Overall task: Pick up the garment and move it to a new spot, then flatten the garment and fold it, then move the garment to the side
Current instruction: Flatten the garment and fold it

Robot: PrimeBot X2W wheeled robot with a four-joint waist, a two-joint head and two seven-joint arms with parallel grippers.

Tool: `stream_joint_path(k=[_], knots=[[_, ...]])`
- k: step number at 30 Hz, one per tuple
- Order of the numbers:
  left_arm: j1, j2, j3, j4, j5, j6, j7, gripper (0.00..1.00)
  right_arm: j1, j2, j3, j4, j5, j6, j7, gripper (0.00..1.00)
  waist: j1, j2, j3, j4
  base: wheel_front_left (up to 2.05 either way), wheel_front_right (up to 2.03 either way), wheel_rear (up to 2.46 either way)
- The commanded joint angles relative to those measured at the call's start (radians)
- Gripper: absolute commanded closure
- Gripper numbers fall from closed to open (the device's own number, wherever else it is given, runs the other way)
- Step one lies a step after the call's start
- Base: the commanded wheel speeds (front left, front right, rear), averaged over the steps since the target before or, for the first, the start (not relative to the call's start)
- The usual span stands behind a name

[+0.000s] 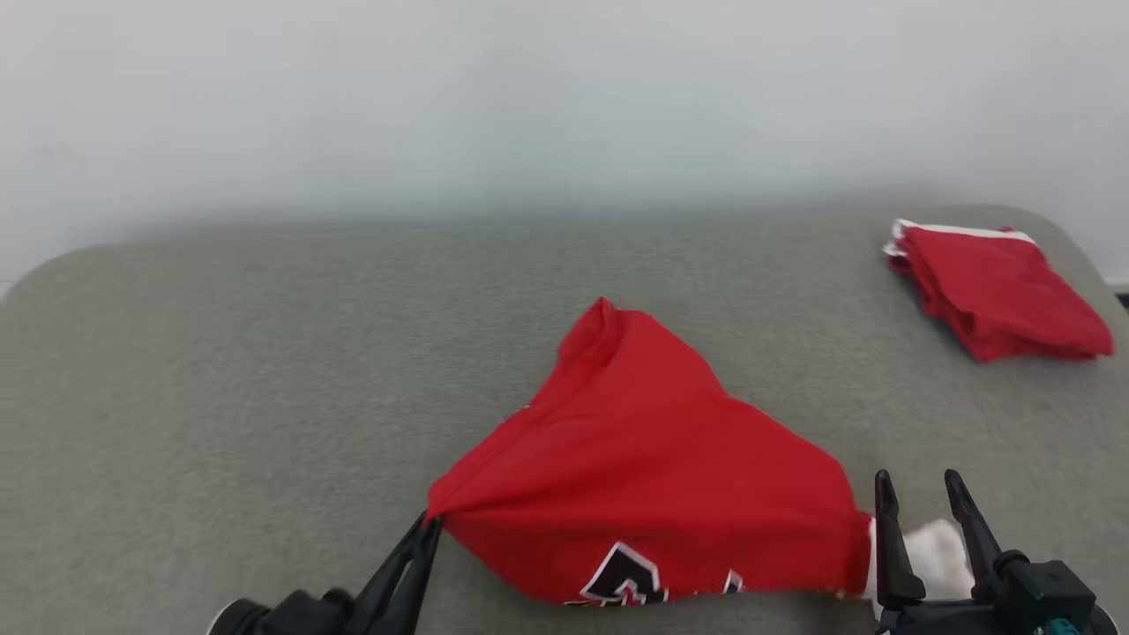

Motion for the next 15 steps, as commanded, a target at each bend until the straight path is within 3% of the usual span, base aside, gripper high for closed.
stream_joint_path(k=[1, 9, 15], knots=[[0.022, 0.006, 0.006, -0.015, 0.009, 0.003, -0.003, 1.0, 0.008, 0.001, 0.001, 0.0, 0.002, -0.002, 0.0, 0.0, 0.0, 0.0, -0.017, 0.075, 0.0, 0.0, 0.0], [0.139, 0.048, 0.016, -0.15, 0.022, 0.02, -0.002, 1.0, -0.021, 0.001, 0.001, -0.005, 0.006, -0.002, 0.0, 0.0, 0.0, 0.0, 0.017, 0.14, 0.0, 0.0, 0.0], [0.098, 0.041, -0.011, -0.118, 0.026, 0.015, 0.0, 1.0, -0.037, 0.001, 0.019, 0.005, 0.003, -0.002, 0.0, 0.0, 0.0, 0.0, 0.021, 0.101, 0.0, 0.0, 0.0]])
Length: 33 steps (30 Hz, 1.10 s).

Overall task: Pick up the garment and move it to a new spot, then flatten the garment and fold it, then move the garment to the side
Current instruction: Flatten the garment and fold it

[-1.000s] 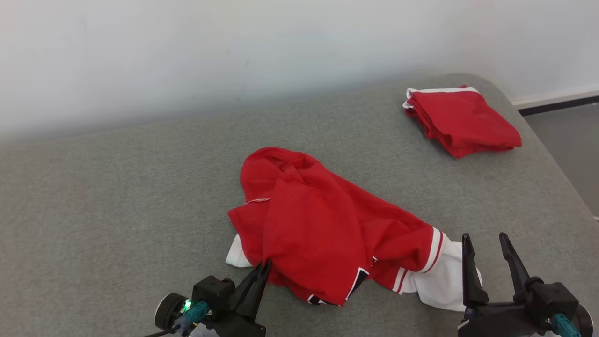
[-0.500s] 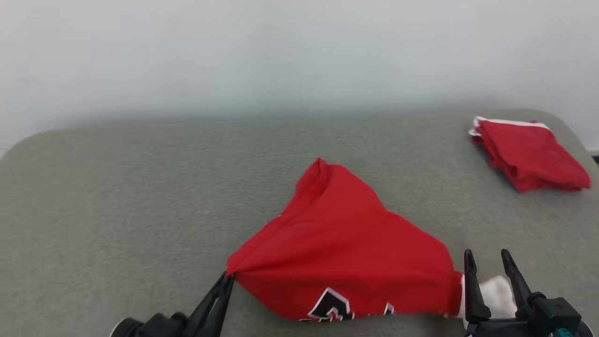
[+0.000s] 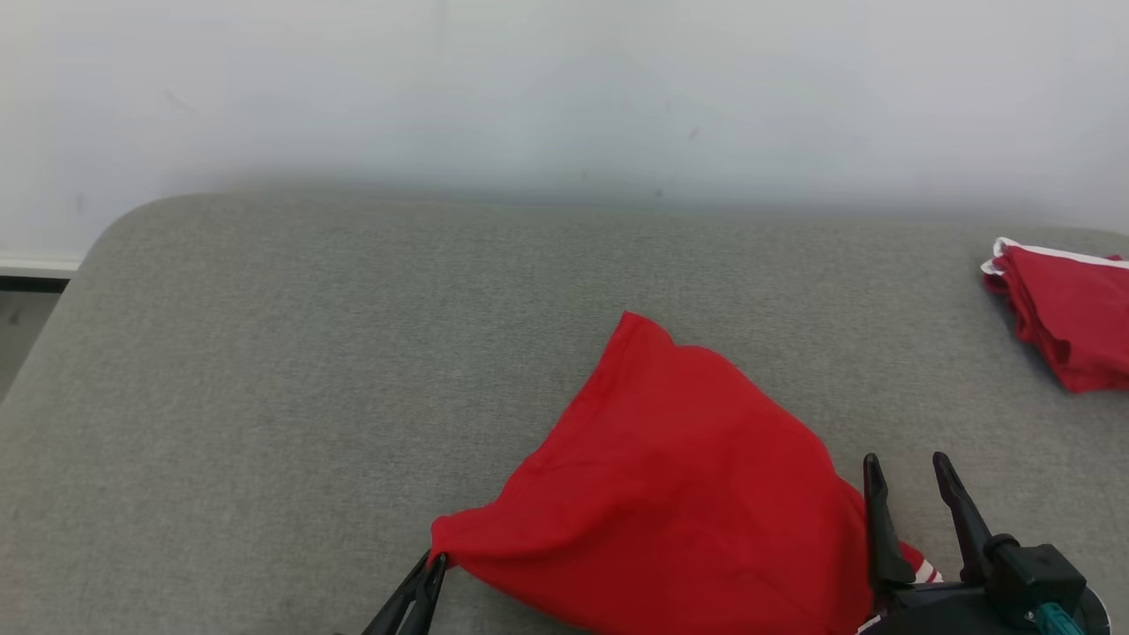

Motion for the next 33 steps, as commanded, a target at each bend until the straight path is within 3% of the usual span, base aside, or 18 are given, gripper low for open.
stream_joint_path(k=[1, 7, 18, 25, 26, 27, 28, 33], knots=[[-0.02, 0.001, 0.001, 0.026, -0.003, 0.0, -0.001, 1.0, -0.01, 0.0, -0.001, 0.001, -0.002, -0.002, 0.0, 0.0, 0.0, 0.0, -0.001, -0.033, 0.0, 0.0, 0.0], [-0.023, 0.015, 0.022, 0.107, -0.011, 0.004, -0.004, 1.0, 0.005, 0.0, -0.023, -0.002, 0.003, -0.002, 0.0, 0.0, 0.0, 0.0, -0.001, -0.073, 0.0, 0.0, 0.0], [-0.037, 0.038, 0.176, 0.127, 0.009, 0.022, -0.004, 1.0, -0.008, 0.0, -0.024, 0.002, 0.01, -0.002, 0.0, 0.0, 0.0, 0.0, 0.005, -0.081, 0.0, 0.0, 0.0], [0.005, -0.003, 0.206, 0.183, 0.008, 0.02, -0.004, 1.0, 0.004, 0.0, -0.037, 0.012, 0.016, -0.002, 0.0, 0.0, 0.0, 0.0, 0.004, -0.072, 0.0, 0.0, 0.0], [0.002, -0.01, 0.208, 0.195, 0.01, 0.02, -0.005, 0.96, 0.004, 0.0, -0.037, 0.014, 0.017, -0.002, 0.0, 0.0, 0.0, 0.0, 0.003, -0.07, 0.0, 0.0, 0.0], [-0.003, -0.02, 0.214, 0.2, 0.013, 0.018, -0.005, 0.24, 0.003, 0.0, -0.036, 0.017, 0.018, -0.002, 0.0, 0.0, 0.0, 0.0, 0.002, -0.068, 0.0, 0.0, 0.0], [-0.004, -0.03, 0.219, 0.206, 0.014, 0.016, -0.004, 0.0, 0.001, 0.0, -0.036, 0.02, 0.019, -0.002, 0.0, 0.0, 0.0, 0.0, 0.0, -0.066, 0.0, 0.0, 0.0], [0.006, -0.074, 0.283, 0.174, 0.028, 0.011, -0.005, 0.0, -0.003, -0.002, -0.029, 0.061, 0.009, -0.002, 0.0, 0.0, 0.0, 0.0, -0.013, -0.054, 0.0, 0.0, 0.0]])
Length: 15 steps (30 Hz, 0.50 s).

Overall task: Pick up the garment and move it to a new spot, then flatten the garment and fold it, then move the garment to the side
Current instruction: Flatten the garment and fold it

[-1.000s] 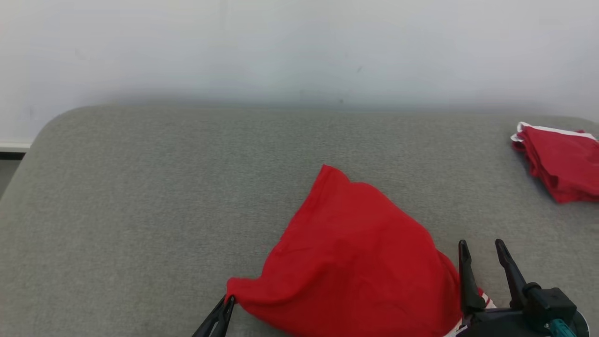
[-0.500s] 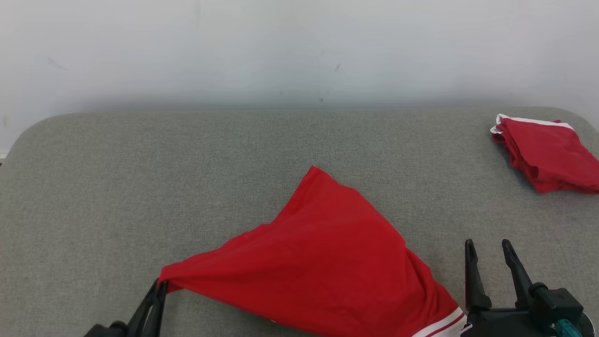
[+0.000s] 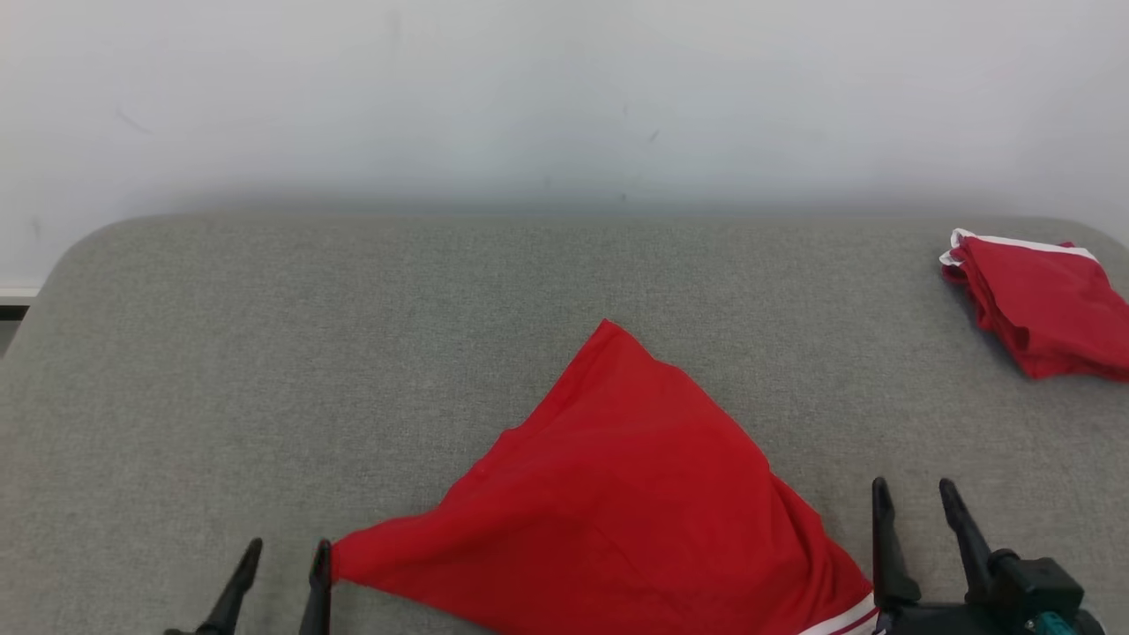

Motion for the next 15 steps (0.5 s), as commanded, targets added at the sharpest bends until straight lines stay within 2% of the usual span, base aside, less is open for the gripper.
stream_joint_path(k=[1, 7, 15], knots=[[0.013, -0.012, 0.018, -0.016, 0.012, -0.002, -0.003, 0.0, -0.006, -0.003, 0.005, 0.019, -0.003, -0.002, 0.001, 0.0, 0.0, -0.0001, -0.008, 0.006, 0.0, 0.0, 0.0], [0.031, -0.065, 0.083, -0.061, 0.063, -0.007, -0.003, 0.0, -0.038, -0.031, 0.047, 0.159, 0.015, -0.002, 0.003, 0.0, 0.0, -0.0001, -0.03, 0.011, 0.0, 0.0, 0.0], [0.031, -0.116, 0.098, -0.034, 0.103, -0.023, -0.003, 0.0, -0.135, -0.076, 0.192, 0.366, 0.098, -0.002, 0.102, 0.0, 0.0, -0.0001, -0.042, 0.02, 0.0, 0.0, 0.0]])
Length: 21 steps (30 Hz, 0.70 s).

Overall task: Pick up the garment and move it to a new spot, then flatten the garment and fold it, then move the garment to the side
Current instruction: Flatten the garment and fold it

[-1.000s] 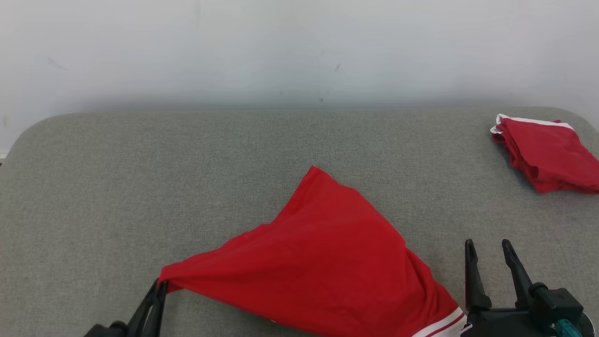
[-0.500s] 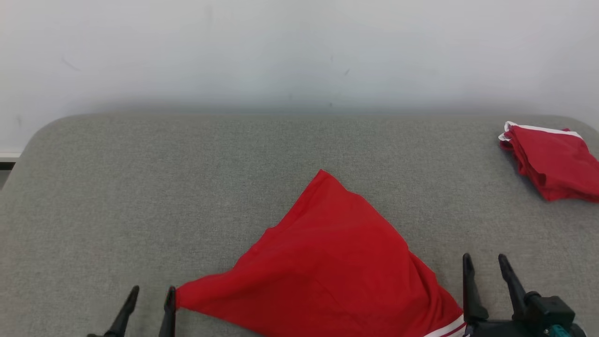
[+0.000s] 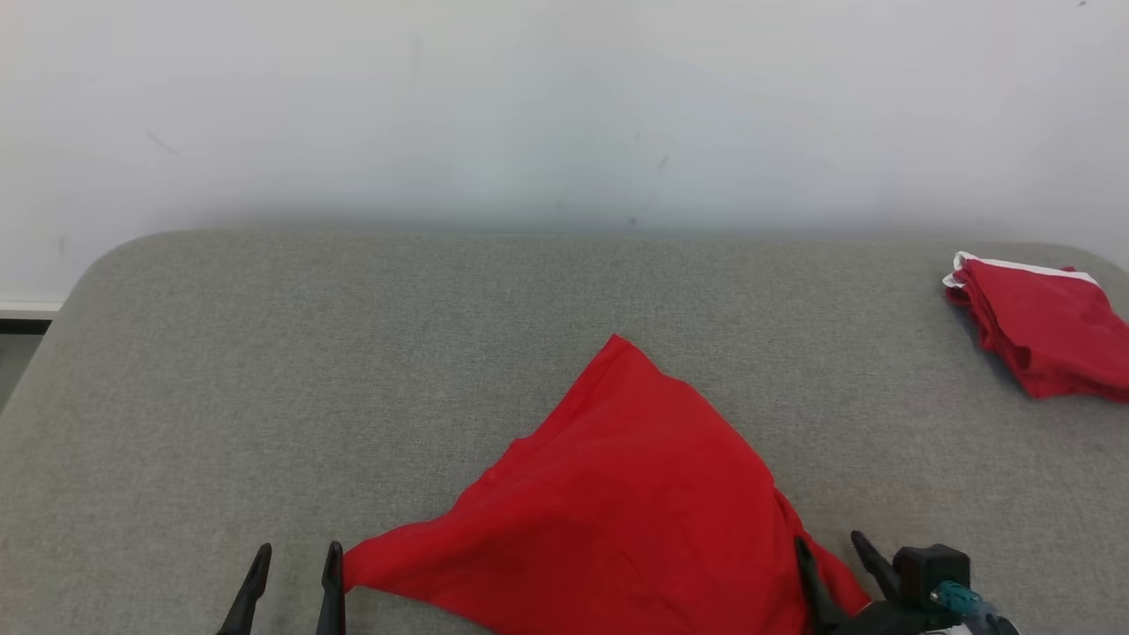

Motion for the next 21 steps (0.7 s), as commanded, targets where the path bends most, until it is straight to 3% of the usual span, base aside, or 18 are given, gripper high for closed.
stream_joint_path(k=[1, 8, 9, 10, 17, 21], knots=[[0.004, -0.006, 0.003, 0.007, 0.011, -0.007, -0.003, 0.0, -0.018, -0.009, 0.023, 0.021, 0.023, -0.002, 0.01, 0.0, 0.0, 0.0, -0.003, 0.007, 0.0, 0.0, 0.0], [0.01, -0.025, 0.013, 0.024, 0.019, -0.013, -0.003, 0.0, -0.058, -0.037, 0.142, 0.11, 0.142, -0.002, 0.106, 0.0, 0.0, 0.0, -0.01, 0.026, 0.0, 0.0, 0.0], [0.012, -0.027, 0.014, 0.025, 0.018, -0.014, -0.003, 0.0, -0.061, -0.039, 0.158, 0.115, 0.163, -0.002, 0.12, 0.26, 0.0, 0.0, -0.011, 0.028, 0.0, 0.0, 0.0], [0.016, -0.029, 0.018, 0.026, 0.018, -0.015, -0.003, 0.0, -0.062, -0.047, 0.196, 0.121, 0.197, -0.002, 0.145, 1.0, 0.0, 0.0, -0.012, 0.03, 0.0, 0.0, 0.0], [0.007, -0.035, 0.024, 0.031, 0.019, -0.014, -0.003, 0.0, -0.135, -0.094, 0.247, 0.112, 0.237, -0.002, 0.126, 1.0, 0.0, 0.0, -0.009, 0.031, 0.0, 0.0, 0.0], [-0.004, -0.037, 0.018, 0.033, 0.018, -0.015, -0.003, 0.0, -0.222, -0.13, 0.217, 0.122, 0.22, -0.002, 0.073, 1.0, 0.0, 0.0, -0.004, 0.032, 0.0, 0.0, 0.0]])
